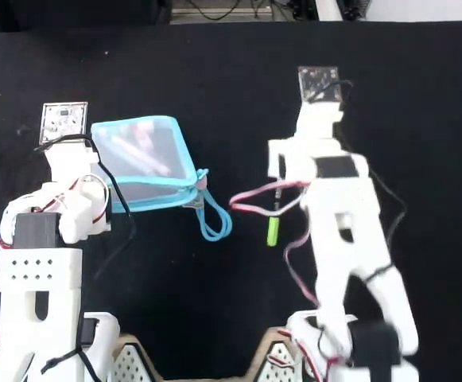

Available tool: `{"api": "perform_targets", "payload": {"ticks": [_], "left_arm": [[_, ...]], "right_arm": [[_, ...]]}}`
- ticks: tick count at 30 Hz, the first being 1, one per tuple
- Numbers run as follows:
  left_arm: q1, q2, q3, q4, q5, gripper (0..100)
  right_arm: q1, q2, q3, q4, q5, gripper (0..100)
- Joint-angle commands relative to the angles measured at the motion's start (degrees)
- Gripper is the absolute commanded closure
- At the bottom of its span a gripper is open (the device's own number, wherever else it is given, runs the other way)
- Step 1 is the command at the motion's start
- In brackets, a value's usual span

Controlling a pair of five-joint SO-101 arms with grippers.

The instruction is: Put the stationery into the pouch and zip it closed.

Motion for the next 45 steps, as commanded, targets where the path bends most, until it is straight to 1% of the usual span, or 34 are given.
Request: {"api": "perform_targets", "payload": {"ticks": [1,12,22,25,29,31,35,45], "left_arm": [[-0.22,-0.44,0.31,-1.14,0.00,97],[-0.22,-0.44,0.40,-1.32,0.00,97],[-0.22,-0.44,0.40,-1.14,0.00,97],[-0.22,-0.44,0.40,-1.14,0.00,97],[-0.22,-0.44,0.40,-1.14,0.00,97],[-0.22,-0.44,0.40,-1.14,0.00,97],[-0.22,-0.44,0.31,-1.14,0.00,97],[-0.22,-0.44,0.31,-1.23,0.00,97]], "right_arm": [[1.23,7.43,-9.19,3.43,0.09,98.7],[1.23,39.78,-36.53,18.20,0.18,98.7],[1.32,62.02,-62.64,32.35,0.18,98.6],[1.32,66.24,-68.97,36.31,0.18,97.3],[1.23,70.46,-75.21,41.05,0.53,85.5],[1.05,71.78,-78.02,43.34,2.20,81.9],[1.14,72.22,-83.03,47.47,2.90,81.8],[1.14,73.27,-84.18,45.36,2.99,81.8]]}}
